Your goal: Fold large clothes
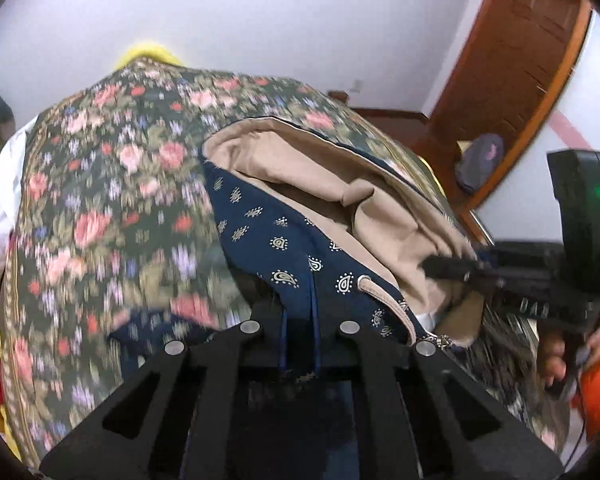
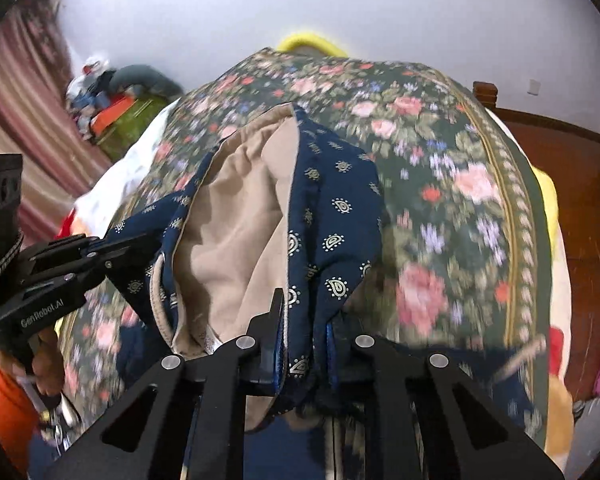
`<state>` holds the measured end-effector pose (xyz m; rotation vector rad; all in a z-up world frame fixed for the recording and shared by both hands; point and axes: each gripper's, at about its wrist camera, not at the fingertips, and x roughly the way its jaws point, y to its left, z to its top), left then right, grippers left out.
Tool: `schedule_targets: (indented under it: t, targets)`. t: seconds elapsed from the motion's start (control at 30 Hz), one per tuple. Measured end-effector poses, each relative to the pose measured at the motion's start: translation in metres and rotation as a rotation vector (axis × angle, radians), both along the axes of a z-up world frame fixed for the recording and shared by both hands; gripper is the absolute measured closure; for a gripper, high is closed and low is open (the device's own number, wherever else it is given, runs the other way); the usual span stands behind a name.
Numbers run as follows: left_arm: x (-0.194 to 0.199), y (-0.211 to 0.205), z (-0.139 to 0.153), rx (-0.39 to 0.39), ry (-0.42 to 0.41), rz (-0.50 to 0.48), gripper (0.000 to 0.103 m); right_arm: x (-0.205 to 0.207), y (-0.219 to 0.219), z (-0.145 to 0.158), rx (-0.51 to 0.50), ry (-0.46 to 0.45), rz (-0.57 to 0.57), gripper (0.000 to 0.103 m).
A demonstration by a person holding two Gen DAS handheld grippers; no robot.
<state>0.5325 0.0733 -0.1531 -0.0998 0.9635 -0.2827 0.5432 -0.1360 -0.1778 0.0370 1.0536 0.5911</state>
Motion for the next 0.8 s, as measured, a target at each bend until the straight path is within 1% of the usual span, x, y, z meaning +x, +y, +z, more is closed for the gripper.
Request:
schedule_targets:
  t: [0.03,0.13,0.2,0.23,0.3,0.33,0.4,0.47,0.5,0.53,0.57,0.6,0.67,0.7,0.73,0.77,0.8]
  targets:
    - [-0.008,-0.001,-0.001,0.005,0.008,-0.013,0.095,-0.011,-0.005,-0.001,-0.002,0.010,0.011,0.089]
    - [-0.045,-0.007,-0.012,0.051,0.042,-0.066,0.095,-0.043,-0.017,-0.011,-0.031,0.042,0.029,0.089]
    - [-0.066,-0.014,-0.024,0.073,0.090,-0.093,0.094,-0.061,-0.023,-0.022,-0.082,0.057,0.032,0.089]
    - [-0.073,-0.016,-0.029,0.075,0.105,-0.099,0.094,-0.072,-0.025,-0.026,-0.126,0.049,0.030,0.089]
    - [-0.091,-0.018,-0.042,0.068,0.152,-0.091,0.094,-0.089,-0.032,-0.027,-0.157,0.016,0.019,0.088]
    - [-0.099,-0.017,-0.047,0.056,0.165,-0.079,0.092,-0.097,-0.035,-0.026,-0.172,0.002,0.005,0.086]
    - [-0.109,-0.014,-0.052,0.069,0.185,-0.053,0.084,-0.108,-0.039,-0.021,-0.195,-0.019,-0.015,0.084]
    - [-0.118,-0.010,-0.057,0.097,0.205,-0.031,0.075,-0.115,-0.039,-0.012,-0.259,-0.069,-0.033,0.084]
    - [-0.120,-0.008,-0.057,0.109,0.211,-0.025,0.067,-0.118,-0.039,-0.006,-0.288,-0.099,-0.037,0.084]
    - [-0.124,-0.005,-0.055,0.117,0.216,-0.020,0.063,-0.120,-0.039,0.001,-0.309,-0.127,-0.036,0.084]
    - [-0.126,-0.003,-0.053,0.120,0.212,-0.021,0.063,-0.123,-0.039,0.007,-0.313,-0.151,-0.032,0.084]
    - [-0.127,-0.001,-0.047,0.127,0.199,-0.021,0.063,-0.126,-0.040,0.015,-0.309,-0.182,-0.036,0.084]
    - [-0.130,0.004,-0.035,0.134,0.159,-0.014,0.058,-0.128,-0.040,0.027,-0.291,-0.228,-0.041,0.084]
    - [-0.129,0.007,-0.028,0.132,0.136,-0.004,0.051,-0.126,-0.039,0.034,-0.273,-0.244,-0.040,0.084]
    - [-0.128,0.011,-0.022,0.126,0.111,0.013,0.041,-0.122,-0.037,0.038,-0.261,-0.247,-0.045,0.084]
    - [-0.123,0.016,-0.014,0.118,0.081,0.046,0.038,-0.118,-0.035,0.042,-0.248,-0.244,-0.052,0.083]
    - [-0.115,0.020,-0.011,0.114,0.068,0.064,0.036,-0.111,-0.032,0.044,-0.228,-0.231,-0.054,0.083]
